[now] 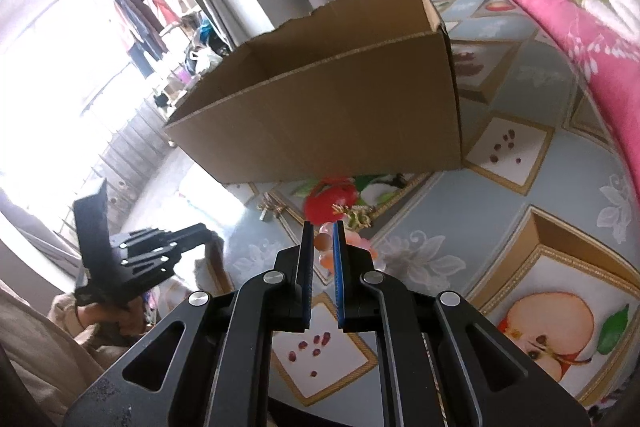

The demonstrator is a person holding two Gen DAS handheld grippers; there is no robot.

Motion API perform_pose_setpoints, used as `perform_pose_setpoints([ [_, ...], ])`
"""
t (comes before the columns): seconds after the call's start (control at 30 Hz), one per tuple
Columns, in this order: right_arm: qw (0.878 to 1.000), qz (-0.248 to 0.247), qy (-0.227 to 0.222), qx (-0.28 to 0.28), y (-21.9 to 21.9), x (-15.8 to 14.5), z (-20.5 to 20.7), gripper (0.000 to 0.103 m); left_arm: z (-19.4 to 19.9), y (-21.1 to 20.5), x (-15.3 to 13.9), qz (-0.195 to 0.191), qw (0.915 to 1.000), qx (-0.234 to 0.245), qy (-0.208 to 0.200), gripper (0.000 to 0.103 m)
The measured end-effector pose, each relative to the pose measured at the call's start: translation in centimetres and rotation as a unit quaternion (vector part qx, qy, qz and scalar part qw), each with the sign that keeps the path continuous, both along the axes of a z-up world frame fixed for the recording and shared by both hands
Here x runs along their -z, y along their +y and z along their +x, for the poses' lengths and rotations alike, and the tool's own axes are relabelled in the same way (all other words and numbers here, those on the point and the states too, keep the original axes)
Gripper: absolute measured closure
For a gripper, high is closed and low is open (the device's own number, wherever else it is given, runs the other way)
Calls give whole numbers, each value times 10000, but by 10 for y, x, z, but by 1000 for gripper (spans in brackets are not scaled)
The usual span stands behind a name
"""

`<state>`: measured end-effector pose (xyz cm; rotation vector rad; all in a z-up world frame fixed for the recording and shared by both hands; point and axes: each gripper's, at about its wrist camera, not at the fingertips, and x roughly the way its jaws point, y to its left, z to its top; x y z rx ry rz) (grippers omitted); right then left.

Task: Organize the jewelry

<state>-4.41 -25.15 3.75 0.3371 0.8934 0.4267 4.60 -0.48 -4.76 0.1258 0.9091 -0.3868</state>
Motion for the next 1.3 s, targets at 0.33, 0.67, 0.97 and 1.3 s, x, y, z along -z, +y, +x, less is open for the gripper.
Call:
perform_pose_setpoints([
  [0.33,9983,39,277,-508,31,7,5,67,-3,8,1,-167,9998,29,-39,91],
  [0.67,9987,-85,406,-289,28,7,11,67,-6,16,1,-338,9994,39,-71,91],
  [0.97,9974,-346,404,-481,55,9,26,67,-5,19,2,-432,9990,120,-85,91],
  [1.3,9954,-575,357,-680,80,9,37,71,-2,24,1,-605,9978,238,-112,91],
])
